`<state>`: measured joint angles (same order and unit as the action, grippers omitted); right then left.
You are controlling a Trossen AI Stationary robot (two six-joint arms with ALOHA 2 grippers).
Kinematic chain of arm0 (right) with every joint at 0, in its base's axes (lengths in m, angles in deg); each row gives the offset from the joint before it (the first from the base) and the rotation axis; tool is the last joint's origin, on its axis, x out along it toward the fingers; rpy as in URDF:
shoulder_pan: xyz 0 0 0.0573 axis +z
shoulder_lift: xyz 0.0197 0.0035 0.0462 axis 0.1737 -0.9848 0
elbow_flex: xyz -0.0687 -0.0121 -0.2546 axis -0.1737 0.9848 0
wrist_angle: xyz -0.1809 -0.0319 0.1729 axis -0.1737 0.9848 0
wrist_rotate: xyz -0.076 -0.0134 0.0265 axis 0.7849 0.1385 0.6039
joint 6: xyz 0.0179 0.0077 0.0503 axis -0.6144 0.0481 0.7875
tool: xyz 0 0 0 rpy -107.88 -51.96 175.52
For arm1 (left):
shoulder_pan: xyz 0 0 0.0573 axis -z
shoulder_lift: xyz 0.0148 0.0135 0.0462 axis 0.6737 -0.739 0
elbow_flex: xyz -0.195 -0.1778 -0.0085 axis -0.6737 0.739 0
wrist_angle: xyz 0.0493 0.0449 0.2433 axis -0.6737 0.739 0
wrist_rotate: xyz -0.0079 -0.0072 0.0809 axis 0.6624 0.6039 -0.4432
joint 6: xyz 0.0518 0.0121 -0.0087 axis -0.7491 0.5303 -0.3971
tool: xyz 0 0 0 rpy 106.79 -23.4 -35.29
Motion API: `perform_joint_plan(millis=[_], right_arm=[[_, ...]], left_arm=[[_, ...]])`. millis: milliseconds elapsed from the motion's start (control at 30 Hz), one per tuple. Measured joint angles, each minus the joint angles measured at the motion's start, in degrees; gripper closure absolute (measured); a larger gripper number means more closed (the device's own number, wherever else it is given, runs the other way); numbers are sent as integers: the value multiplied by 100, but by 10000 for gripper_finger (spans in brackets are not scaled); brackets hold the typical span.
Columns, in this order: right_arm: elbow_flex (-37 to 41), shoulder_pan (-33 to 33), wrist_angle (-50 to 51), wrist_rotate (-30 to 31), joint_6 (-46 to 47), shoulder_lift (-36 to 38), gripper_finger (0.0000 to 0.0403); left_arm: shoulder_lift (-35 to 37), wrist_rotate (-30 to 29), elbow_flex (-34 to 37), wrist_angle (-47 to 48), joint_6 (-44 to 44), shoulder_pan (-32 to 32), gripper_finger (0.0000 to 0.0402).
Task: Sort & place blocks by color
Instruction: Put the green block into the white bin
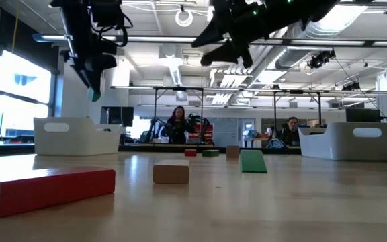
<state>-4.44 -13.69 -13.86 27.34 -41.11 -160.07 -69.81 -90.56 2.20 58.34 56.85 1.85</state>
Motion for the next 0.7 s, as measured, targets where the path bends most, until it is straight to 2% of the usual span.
perform_joint_plan(millis=[167, 333, 700], right_arm=[[-294, 142, 214, 128, -138, 0, 176], [-399, 190, 620, 465, -125, 0, 176], [-400, 140, 1910, 822, 682, 0, 176]], left_arm=[[-152, 835, 0, -2, 55, -330, 296], [-514, 882, 0, 29, 121, -410, 298], [-1100, 1014, 0, 40, 120, -412, 293]])
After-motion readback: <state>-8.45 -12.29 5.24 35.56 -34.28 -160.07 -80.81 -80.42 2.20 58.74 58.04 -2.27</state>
